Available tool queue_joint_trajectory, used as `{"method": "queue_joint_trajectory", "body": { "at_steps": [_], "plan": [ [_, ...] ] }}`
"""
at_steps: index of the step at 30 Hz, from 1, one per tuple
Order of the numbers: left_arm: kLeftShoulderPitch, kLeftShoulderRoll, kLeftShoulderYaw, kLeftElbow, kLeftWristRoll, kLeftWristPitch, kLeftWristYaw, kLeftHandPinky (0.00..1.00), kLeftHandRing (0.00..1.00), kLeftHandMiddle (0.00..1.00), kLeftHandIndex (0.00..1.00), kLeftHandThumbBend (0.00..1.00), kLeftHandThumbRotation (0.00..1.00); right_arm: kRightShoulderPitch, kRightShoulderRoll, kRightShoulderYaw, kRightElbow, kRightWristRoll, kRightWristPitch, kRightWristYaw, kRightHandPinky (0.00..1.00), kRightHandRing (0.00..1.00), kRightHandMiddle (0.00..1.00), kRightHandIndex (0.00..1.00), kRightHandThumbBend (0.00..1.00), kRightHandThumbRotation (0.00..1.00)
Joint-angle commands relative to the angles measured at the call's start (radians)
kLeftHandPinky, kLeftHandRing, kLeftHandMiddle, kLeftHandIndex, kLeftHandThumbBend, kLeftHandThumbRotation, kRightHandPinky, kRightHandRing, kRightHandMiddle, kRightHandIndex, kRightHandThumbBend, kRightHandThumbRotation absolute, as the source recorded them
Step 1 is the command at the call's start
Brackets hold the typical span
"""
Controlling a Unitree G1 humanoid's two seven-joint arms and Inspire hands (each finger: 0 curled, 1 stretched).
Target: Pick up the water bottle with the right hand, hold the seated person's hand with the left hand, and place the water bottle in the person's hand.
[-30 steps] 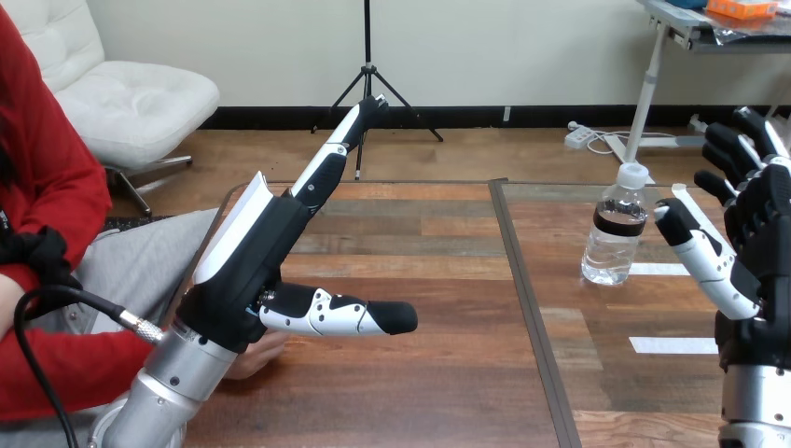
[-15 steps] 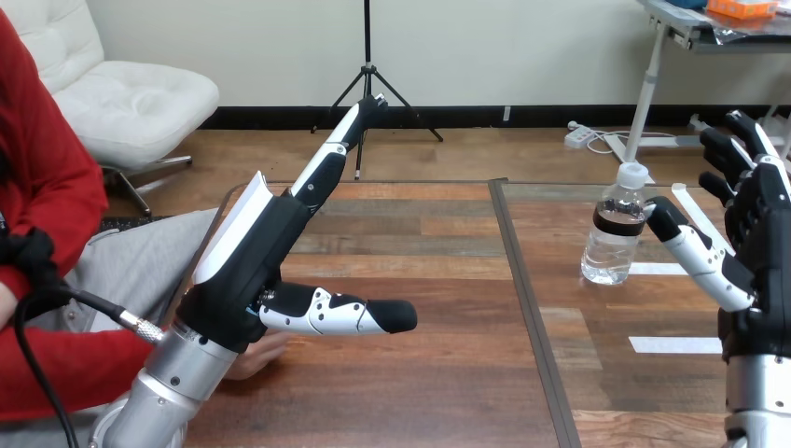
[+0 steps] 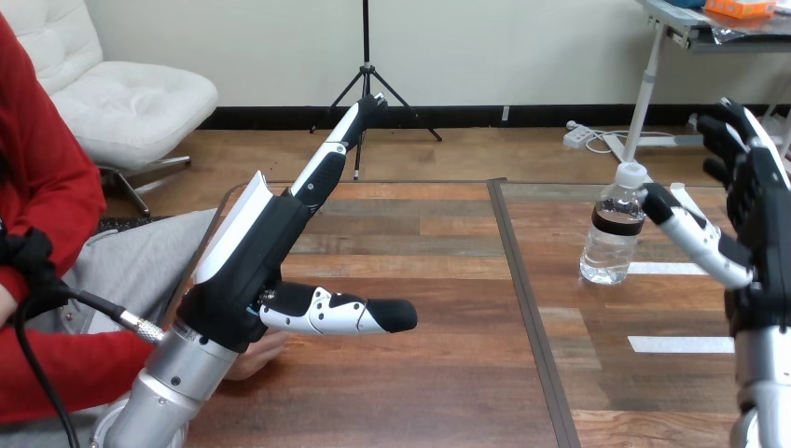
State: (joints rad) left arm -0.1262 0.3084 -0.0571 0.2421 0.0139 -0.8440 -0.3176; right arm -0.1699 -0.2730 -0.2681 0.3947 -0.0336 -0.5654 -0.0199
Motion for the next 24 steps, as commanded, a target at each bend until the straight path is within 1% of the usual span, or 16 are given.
{"method": "queue_joint_trajectory", "body": {
  "at_steps": [1,3,4,7,9,13,15,17,19,21,24],
  "plan": [
    [-0.036,-0.008,0.009,-0.028,-0.003,0.000,0.011,1.00,1.00,1.00,1.00,1.00,0.56,-0.138,-0.068,0.017,0.027,-0.035,0.023,0.004,0.93,0.91,0.87,0.89,1.00,0.50],
    [-0.035,-0.008,0.008,-0.029,-0.004,0.000,0.010,1.00,1.00,1.00,1.00,1.00,0.56,-0.152,-0.083,0.021,0.040,-0.052,0.031,0.000,0.93,0.91,0.86,0.89,1.00,0.51],
    [-0.035,-0.009,0.008,-0.029,-0.002,-0.002,0.011,1.00,1.00,1.00,1.00,1.00,0.56,-0.166,-0.098,0.026,0.052,-0.072,0.037,-0.004,0.94,0.91,0.86,0.89,1.00,0.51],
    [-0.034,-0.011,0.008,-0.030,0.003,-0.004,0.014,1.00,1.00,1.00,1.00,1.00,0.55,-0.195,-0.127,0.036,0.083,-0.105,0.044,-0.007,0.93,0.91,0.87,0.89,1.00,0.52],
    [-0.032,-0.012,0.008,-0.033,0.004,-0.002,0.016,1.00,1.00,1.00,1.00,1.00,0.55,-0.212,-0.141,0.042,0.102,-0.118,0.044,-0.006,0.93,0.91,0.87,0.89,1.00,0.52],
    [-0.026,-0.014,0.007,-0.041,0.003,0.004,0.016,1.00,1.00,1.00,1.00,1.00,0.55,-0.272,-0.182,0.063,0.165,-0.153,0.052,0.001,0.93,0.91,0.87,0.89,1.00,0.52],
    [-0.025,-0.016,0.006,-0.042,0.005,0.005,0.017,1.00,1.00,1.00,1.00,1.00,0.55,-0.290,-0.192,0.070,0.187,-0.162,0.055,0.002,0.93,0.90,0.87,0.89,1.00,0.52],
    [-0.024,-0.017,0.007,-0.042,0.007,0.002,0.017,1.00,1.00,1.00,1.00,1.00,0.55,-0.316,-0.207,0.082,0.210,-0.186,0.073,-0.003,0.92,0.90,0.87,0.89,1.00,0.52],
    [-0.024,-0.017,0.006,-0.041,0.008,0.000,0.017,1.00,1.00,1.00,1.00,1.00,0.55,-0.341,-0.218,0.093,0.237,-0.202,0.077,-0.005,0.91,0.90,0.86,0.89,1.00,0.52],
    [-0.023,-0.017,0.006,-0.042,0.009,0.000,0.017,1.00,1.00,1.00,1.00,1.00,0.55,-0.361,-0.226,0.101,0.263,-0.211,0.073,-0.005,0.88,0.89,0.86,0.88,1.00,0.52],
    [-0.021,-0.019,0.005,-0.044,0.008,0.001,0.017,1.00,1.00,1.00,1.00,1.00,0.55,-0.395,-0.235,0.115,0.300,-0.229,0.084,-0.007,0.86,0.88,0.85,0.88,1.00,0.52]
  ]
}}
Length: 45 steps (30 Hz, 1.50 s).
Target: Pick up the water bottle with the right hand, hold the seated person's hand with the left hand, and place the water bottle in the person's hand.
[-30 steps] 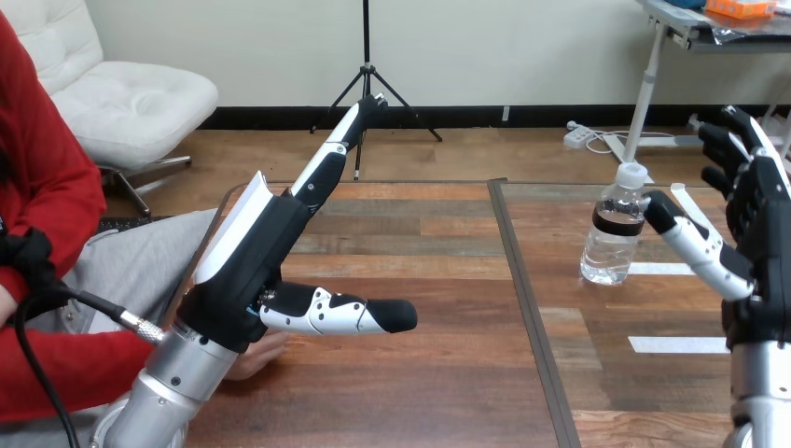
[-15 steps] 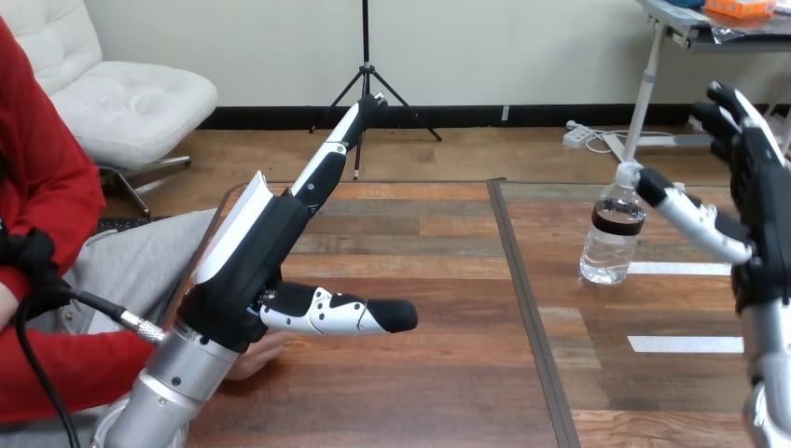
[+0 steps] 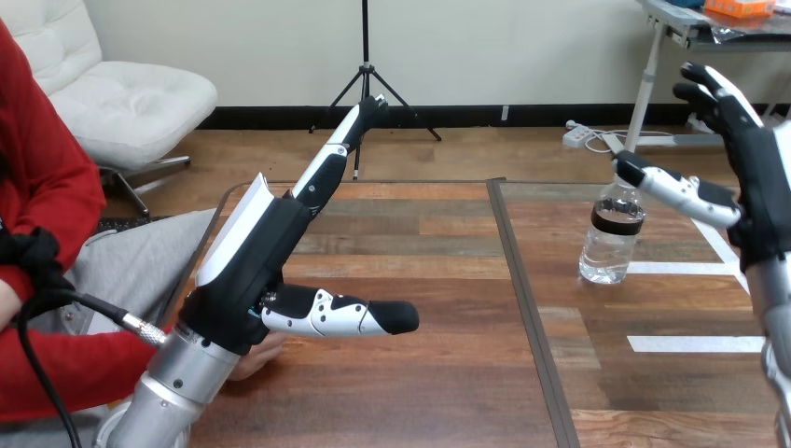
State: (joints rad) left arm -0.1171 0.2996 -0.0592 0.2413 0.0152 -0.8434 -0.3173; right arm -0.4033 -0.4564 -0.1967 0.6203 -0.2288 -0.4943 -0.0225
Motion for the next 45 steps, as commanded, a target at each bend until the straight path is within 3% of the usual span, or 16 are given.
{"method": "queue_joint_trajectory", "body": {
  "at_steps": [1,19,24,27,30,45],
  "plan": [
    [-0.029,-0.010,0.007,-0.044,0.007,0.001,0.016,1.00,1.00,1.00,1.00,1.00,0.55,-0.181,-0.056,0.052,0.096,-0.043,0.016,-0.004,0.85,0.87,0.85,0.88,1.00,0.52],
    [-0.027,-0.015,0.004,-0.047,0.011,-0.007,0.017,1.00,1.00,1.00,1.00,1.00,0.54,-0.348,-0.076,0.135,0.330,-0.100,0.012,-0.014,0.87,0.87,0.83,0.87,1.00,0.51],
    [-0.026,-0.018,0.003,-0.048,0.013,-0.007,0.019,1.00,1.00,1.00,1.00,1.00,0.54,-0.382,-0.082,0.164,0.381,-0.126,0.021,-0.023,0.81,0.85,0.83,0.86,1.00,0.51],
    [-0.022,-0.020,0.001,-0.057,0.006,0.005,0.016,1.00,1.00,1.00,1.00,1.00,0.54,-0.402,-0.076,0.162,0.414,-0.113,0.034,-0.007,0.80,0.85,0.83,0.86,1.00,0.50],
    [-0.020,-0.023,0.003,-0.060,0.016,0.002,0.024,1.00,1.00,1.00,1.00,1.00,0.54,-0.417,-0.081,0.187,0.436,-0.134,0.034,-0.026,0.78,0.84,0.83,0.86,1.00,0.49],
    [-0.016,-0.030,-0.002,-0.070,0.017,0.004,0.028,1.00,1.00,1.00,1.00,1.00,0.53,-0.483,-0.074,0.231,0.560,-0.146,0.060,-0.027,0.73,0.81,0.82,0.85,1.00,0.44]
  ]
}}
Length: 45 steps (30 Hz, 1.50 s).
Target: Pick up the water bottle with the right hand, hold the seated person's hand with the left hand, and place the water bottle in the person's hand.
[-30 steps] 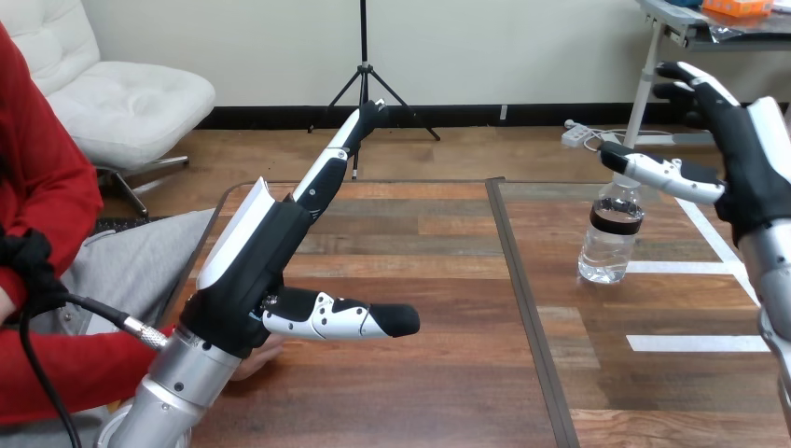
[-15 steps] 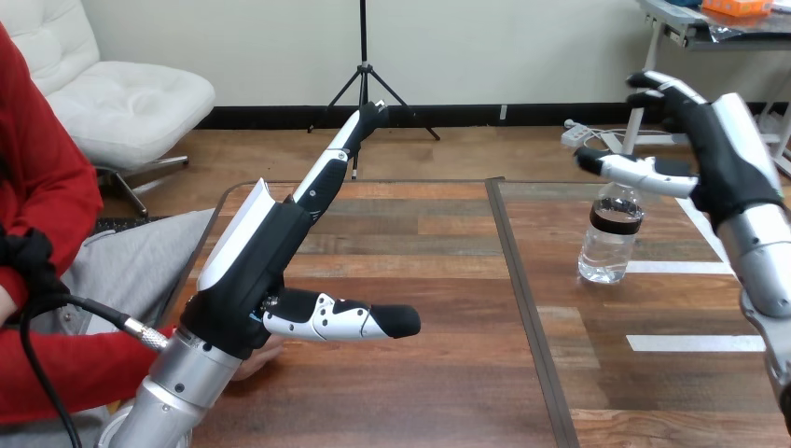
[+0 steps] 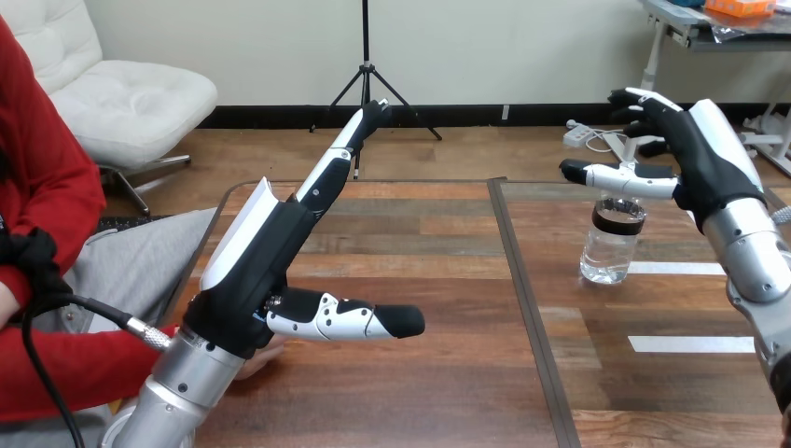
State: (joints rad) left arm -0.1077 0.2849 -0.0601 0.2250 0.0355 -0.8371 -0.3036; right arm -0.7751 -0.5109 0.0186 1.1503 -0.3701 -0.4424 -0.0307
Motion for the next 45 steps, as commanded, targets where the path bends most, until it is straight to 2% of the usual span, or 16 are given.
{"method": "queue_joint_trajectory", "body": {
  "at_steps": [1,15,18,24,28,37,45],
  "plan": [
    [-0.025,-0.016,-0.001,-0.054,-0.002,-0.002,0.015,1.00,1.00,1.00,1.00,1.00,0.53,-0.115,-0.018,0.019,0.038,-0.006,0.010,-0.020,0.73,0.81,0.82,0.86,1.00,0.45],
    [-0.013,-0.025,0.000,-0.069,0.005,0.005,0.019,1.00,1.00,1.00,1.00,1.00,0.52,-0.133,-0.009,0.054,0.091,-0.016,0.043,-0.019,0.71,0.81,0.82,0.86,1.00,0.41],
    [-0.012,-0.029,0.000,-0.072,0.003,0.004,0.020,1.00,1.00,1.00,1.00,1.00,0.52,-0.137,-0.008,0.070,0.100,-0.032,0.065,-0.027,0.71,0.81,0.82,0.85,1.00,0.41],
    [-0.013,-0.026,-0.003,-0.063,-0.012,-0.019,0.009,1.00,1.00,1.00,1.00,1.00,0.52,-0.135,-0.004,0.076,0.113,-0.029,0.087,-0.017,0.70,0.80,0.83,0.85,1.00,0.40],
    [-0.008,-0.029,-0.001,-0.067,-0.013,-0.019,0.012,1.00,1.00,1.00,1.00,1.00,0.52,-0.129,-0.006,0.087,0.117,-0.038,0.082,-0.027,0.70,0.80,0.82,0.85,1.00,0.40],
    [0.002,-0.034,0.005,-0.076,-0.013,-0.027,0.019,1.00,1.00,1.00,1.00,1.00,0.51,-0.116,-0.005,0.097,0.132,-0.035,0.086,-0.029,0.69,0.78,0.82,0.83,1.00,0.38],
    [0.011,-0.031,0.007,-0.083,-0.022,-0.036,0.015,1.00,1.00,1.00,1.00,1.00,0.51,-0.103,-0.003,0.090,0.138,-0.020,0.095,-0.022,0.67,0.76,0.81,0.82,1.00,0.36]
  ]
}}
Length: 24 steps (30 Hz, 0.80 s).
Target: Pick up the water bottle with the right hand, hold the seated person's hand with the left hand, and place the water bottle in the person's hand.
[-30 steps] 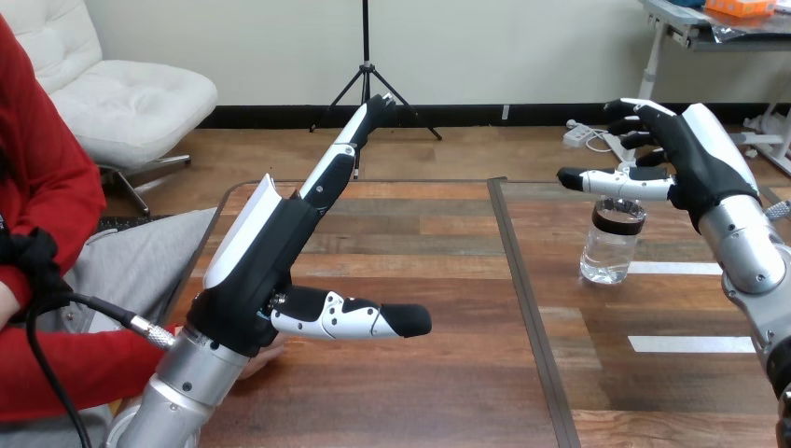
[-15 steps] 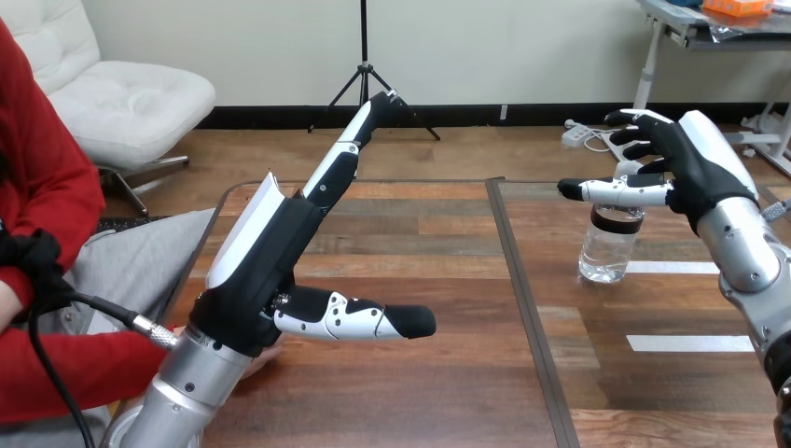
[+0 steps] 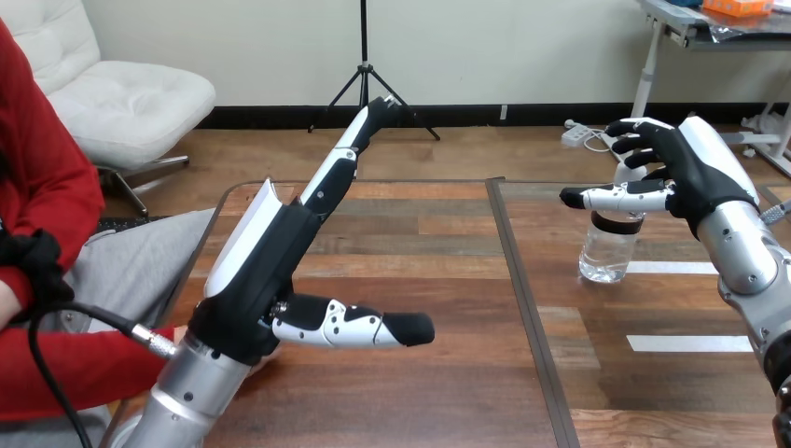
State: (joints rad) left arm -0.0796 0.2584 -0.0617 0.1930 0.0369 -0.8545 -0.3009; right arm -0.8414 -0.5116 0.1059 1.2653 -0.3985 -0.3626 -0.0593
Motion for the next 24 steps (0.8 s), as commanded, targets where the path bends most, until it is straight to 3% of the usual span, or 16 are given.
{"method": "queue_joint_trajectory", "body": {
  "at_steps": [1,8,17,24],
  "plan": [
    [-0.015,-0.003,0.008,-0.053,-0.028,-0.018,0.011,1.00,1.00,1.00,1.00,1.00,0.51,-0.033,-0.001,0.000,0.024,0.011,0.013,0.004,0.67,0.76,0.80,0.82,1.00,0.35],
    [-0.011,0.002,0.010,-0.057,-0.045,-0.026,0.006,1.00,1.00,1.00,1.00,1.00,0.51,-0.017,0.009,-0.025,0.023,0.046,-0.010,0.011,0.65,0.74,0.77,0.79,1.00,0.30],
    [-0.010,-0.001,0.022,-0.065,-0.028,-0.029,0.020,1.00,1.00,1.00,1.00,1.00,0.51,-0.008,0.015,-0.010,0.013,0.055,-0.020,0.003,0.60,0.69,0.72,0.76,0.98,0.27],
    [-0.011,0.006,0.014,-0.073,-0.059,-0.014,0.004,1.00,1.00,1.00,1.00,1.00,0.52,-0.001,0.021,-0.010,0.005,0.059,-0.033,-0.004,0.55,0.64,0.68,0.74,0.98,0.26]
  ]
}}
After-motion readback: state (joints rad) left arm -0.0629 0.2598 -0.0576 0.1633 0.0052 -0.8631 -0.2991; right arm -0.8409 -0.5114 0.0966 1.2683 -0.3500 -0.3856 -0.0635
